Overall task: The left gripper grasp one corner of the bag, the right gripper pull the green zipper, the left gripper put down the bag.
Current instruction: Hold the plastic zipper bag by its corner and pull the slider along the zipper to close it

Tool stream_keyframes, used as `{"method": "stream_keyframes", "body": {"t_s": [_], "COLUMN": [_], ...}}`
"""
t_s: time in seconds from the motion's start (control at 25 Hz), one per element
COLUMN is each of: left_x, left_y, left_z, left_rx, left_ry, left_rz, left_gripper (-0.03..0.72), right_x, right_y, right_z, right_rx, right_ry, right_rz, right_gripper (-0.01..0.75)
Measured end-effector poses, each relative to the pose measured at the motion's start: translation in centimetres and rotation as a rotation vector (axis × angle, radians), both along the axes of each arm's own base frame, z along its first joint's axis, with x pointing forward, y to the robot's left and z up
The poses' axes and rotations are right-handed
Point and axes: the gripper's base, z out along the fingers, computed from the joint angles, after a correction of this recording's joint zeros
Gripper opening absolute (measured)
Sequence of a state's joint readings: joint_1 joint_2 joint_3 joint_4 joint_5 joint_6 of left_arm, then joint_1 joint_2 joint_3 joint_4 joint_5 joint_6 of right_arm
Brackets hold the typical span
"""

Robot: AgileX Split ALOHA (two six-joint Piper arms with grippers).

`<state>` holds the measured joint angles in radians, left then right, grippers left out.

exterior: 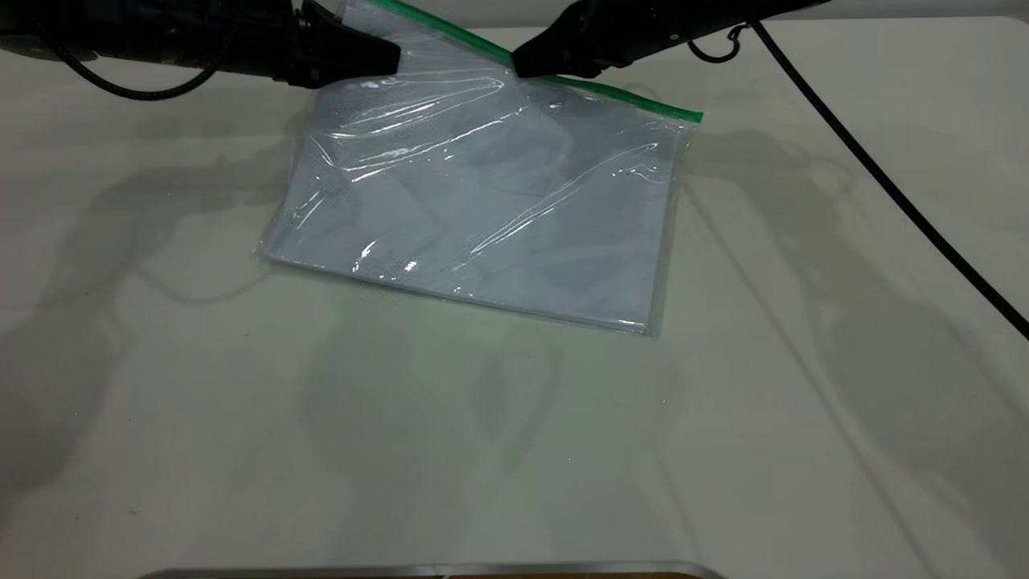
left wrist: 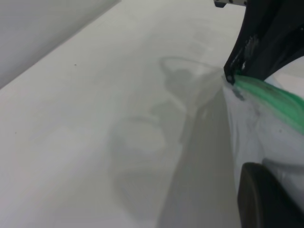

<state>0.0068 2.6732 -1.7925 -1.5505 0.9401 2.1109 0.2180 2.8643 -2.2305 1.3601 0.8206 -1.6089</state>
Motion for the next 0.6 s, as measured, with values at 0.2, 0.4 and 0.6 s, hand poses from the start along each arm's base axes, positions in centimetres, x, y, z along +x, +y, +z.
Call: {"method": "stream_keyframes", "body": {"t_s": [0.2, 0.4, 0.6], "left_x": [0.1, 0.3, 0.3], "left_y": [0.7, 0.8, 0.8], "left_z": [0.2, 0.4, 0.4], "left_rx": [-0.022, -0.033, -0.036], "left_ry": [0.0, -0.005, -0.005], "left_rz": [0.019, 0.029, 0.033], "left_gripper": [0.05, 0.05, 0.05], "right_x": [0.7, 1.3, 1.5], "right_y": [-2.4, -5.1, -7.4], "right_z": [-0.1, -0.5, -1.5], "right_rx": [-0.03, -0.055, -0.065], "right_ry": [-0.011, 0.001, 0.021], "right_rz": [-0.03, -0.067, -0.096], "right_gripper": [0.047, 0.048, 0.052]}}
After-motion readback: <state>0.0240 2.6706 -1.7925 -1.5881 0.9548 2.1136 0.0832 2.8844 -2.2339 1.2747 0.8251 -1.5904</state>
